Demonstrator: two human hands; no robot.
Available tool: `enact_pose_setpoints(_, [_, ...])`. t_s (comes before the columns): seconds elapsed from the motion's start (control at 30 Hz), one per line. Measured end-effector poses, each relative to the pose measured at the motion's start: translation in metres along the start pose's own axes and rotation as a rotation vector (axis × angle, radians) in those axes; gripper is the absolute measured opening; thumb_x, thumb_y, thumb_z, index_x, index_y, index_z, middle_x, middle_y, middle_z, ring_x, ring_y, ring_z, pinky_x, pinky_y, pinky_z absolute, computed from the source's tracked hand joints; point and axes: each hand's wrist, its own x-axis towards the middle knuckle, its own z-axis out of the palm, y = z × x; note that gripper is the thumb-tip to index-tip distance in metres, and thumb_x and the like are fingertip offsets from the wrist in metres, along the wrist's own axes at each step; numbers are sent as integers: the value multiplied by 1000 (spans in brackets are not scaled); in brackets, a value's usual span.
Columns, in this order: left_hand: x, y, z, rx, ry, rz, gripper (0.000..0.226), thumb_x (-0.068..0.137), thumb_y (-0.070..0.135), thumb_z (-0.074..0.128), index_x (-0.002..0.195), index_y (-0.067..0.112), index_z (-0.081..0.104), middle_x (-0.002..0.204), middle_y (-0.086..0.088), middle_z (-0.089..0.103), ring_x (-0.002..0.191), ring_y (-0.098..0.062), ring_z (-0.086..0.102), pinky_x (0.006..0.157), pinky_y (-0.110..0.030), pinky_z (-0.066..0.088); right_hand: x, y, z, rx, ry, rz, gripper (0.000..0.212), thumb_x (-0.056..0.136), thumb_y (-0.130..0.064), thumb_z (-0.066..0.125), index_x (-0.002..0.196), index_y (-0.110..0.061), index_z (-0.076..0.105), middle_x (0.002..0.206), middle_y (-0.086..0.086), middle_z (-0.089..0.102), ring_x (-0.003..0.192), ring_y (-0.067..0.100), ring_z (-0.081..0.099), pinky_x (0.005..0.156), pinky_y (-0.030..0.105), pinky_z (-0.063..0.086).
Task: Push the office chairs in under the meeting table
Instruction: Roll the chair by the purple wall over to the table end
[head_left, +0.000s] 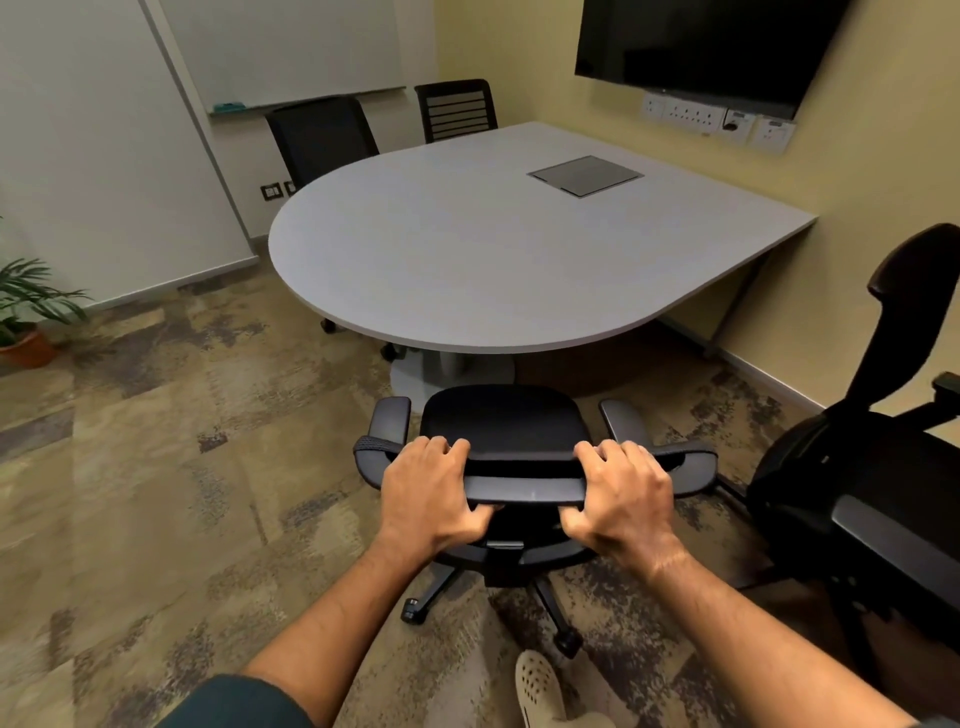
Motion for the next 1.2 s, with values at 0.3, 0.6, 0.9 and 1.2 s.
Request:
enact_pose_setpoints(0.3, [-2,-7,0,2,1,13,56,56,70,42,81,21,53,73,3,53,73,-18,52,55,-29,31,-2,-6,1,12,7,10,44,48,-43,57,82,-15,60,71,3,56,66,26,52,61,32,43])
enact_pose_setpoints(0.6, [-3,-20,5,41,-5,31,62,57,75,35,82,21,54,75,3,55,75,-17,53,57,-28,33,-4,-13,10,22,49,16,46,47,-41,60,83,-13,63,73,6,59,66,28,53,61,33,44])
enact_pose_setpoints(0.9, [6,-5,8,-1,15,24,53,54,70,42,72,21,49,64,5,49,65,-16,50,52,-28,28,-1,2,9,-13,41,48,46,46,-44,56,82,-15,64,72,5,59,65,27,53,59,31,42])
enact_pose_setpoints(1.2, [13,7,6,3,1,14,55,52,69,45,75,20,54,66,4,52,66,-17,50,51,-27,29,6,15,3,-15,-4,19,49,42,-42,60,82,-15,64,74,5,60,66,27,54,59,31,43])
